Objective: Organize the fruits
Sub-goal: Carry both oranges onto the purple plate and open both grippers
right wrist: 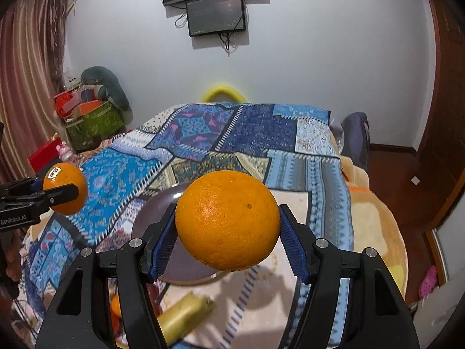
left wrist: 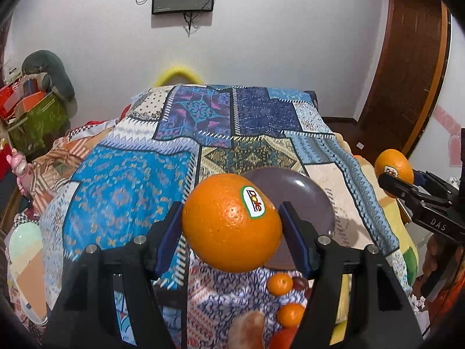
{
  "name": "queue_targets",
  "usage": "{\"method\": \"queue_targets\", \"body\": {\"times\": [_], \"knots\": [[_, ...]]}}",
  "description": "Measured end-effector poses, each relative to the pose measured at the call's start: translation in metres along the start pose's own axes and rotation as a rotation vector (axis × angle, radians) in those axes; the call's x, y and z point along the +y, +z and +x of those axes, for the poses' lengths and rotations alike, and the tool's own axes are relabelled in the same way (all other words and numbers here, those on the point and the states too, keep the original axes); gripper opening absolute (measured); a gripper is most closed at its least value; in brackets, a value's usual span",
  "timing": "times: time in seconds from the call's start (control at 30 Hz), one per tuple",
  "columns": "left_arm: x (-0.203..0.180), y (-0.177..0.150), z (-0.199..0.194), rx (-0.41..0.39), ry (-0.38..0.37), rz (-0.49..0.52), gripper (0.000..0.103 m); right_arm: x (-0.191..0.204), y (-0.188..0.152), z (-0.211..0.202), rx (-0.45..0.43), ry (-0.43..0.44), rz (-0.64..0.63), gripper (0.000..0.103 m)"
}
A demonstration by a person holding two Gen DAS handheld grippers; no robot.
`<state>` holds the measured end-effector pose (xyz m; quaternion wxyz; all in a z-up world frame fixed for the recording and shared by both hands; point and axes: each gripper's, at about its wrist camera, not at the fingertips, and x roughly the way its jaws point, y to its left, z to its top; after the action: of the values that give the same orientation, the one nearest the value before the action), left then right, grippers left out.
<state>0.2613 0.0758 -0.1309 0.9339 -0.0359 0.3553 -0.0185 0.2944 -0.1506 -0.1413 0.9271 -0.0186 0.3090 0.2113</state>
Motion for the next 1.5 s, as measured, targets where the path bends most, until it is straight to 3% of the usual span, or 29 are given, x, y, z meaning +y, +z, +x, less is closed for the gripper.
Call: {"method": "queue_targets", "body": {"times": [0.43, 0.9, 1.5], "knots": [[-0.007, 0.015, 0.059, 0.048, -0.007, 0.015, 0.066, 0.004, 0.015, 0.053, 0.028, 0.013, -0.031, 0.063], [-0.006, 0.009, 0.131, 0.165, -0.021, 0.022, 0.066, 0.001, 0.005, 0.125, 0.169, 0.013, -0.07, 0.063], [-0.013, -0.001, 0.151, 0.22, -0.026, 0.065, 0.067, 0.0, -0.006, 0.151, 0.248, 0.024, -0.072, 0.064]]}}
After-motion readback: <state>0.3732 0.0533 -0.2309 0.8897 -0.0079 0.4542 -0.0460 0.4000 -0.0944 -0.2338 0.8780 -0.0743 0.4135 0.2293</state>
